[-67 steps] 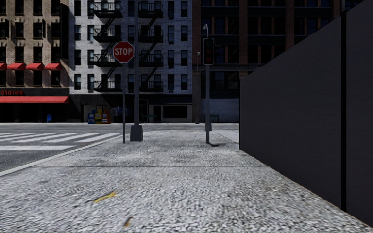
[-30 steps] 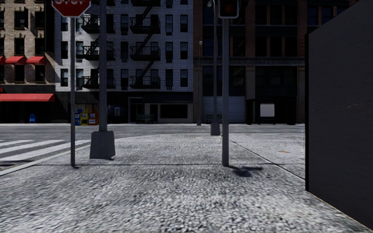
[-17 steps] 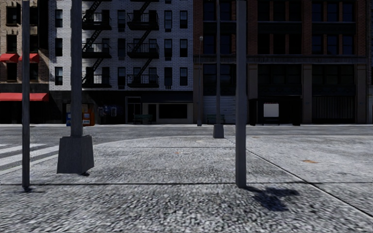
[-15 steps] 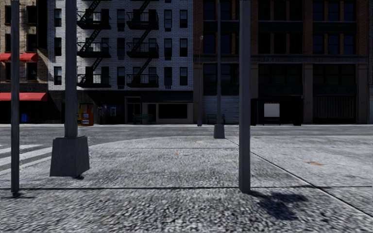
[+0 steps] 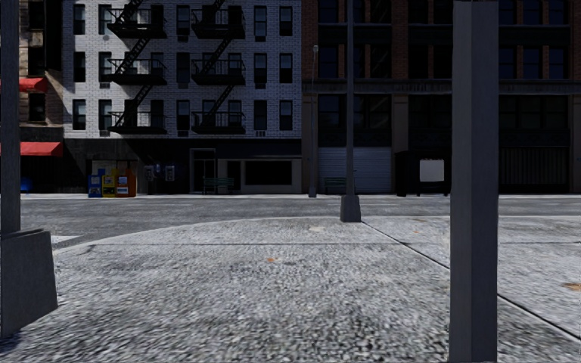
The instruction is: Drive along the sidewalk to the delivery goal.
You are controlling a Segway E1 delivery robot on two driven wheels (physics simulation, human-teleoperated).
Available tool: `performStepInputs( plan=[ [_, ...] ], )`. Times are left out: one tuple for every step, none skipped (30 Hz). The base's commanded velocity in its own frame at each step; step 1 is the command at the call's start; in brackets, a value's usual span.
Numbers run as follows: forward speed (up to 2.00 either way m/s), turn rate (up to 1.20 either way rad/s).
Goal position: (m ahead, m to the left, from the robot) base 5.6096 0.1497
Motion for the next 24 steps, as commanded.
performStepInputs(
  plan=[
    [2.00, 0.00],
    [2.00, 0.00],
    [2.00, 0.00],
    [2.00, 0.00],
    [2.00, 0.00],
    [2.00, 0.00],
    [2.00, 0.00],
    [2.00, 0.00],
    [2.00, 0.00],
    [2.00, 0.00],
    [2.00, 0.00],
    [2.00, 0.00],
    [2.00, 0.00],
    [2.00, 0.00],
    [2.00, 0.00],
    [2.00, 0.00],
    [2.00, 0.00],
    [2.00, 0.00],
    [2.00, 0.00],
    [2.00, 0.00],
    [2.00, 0.00],
    [2.00, 0.00],
    [2.00, 0.00],
    [2.00, 0.00]
  ],
)
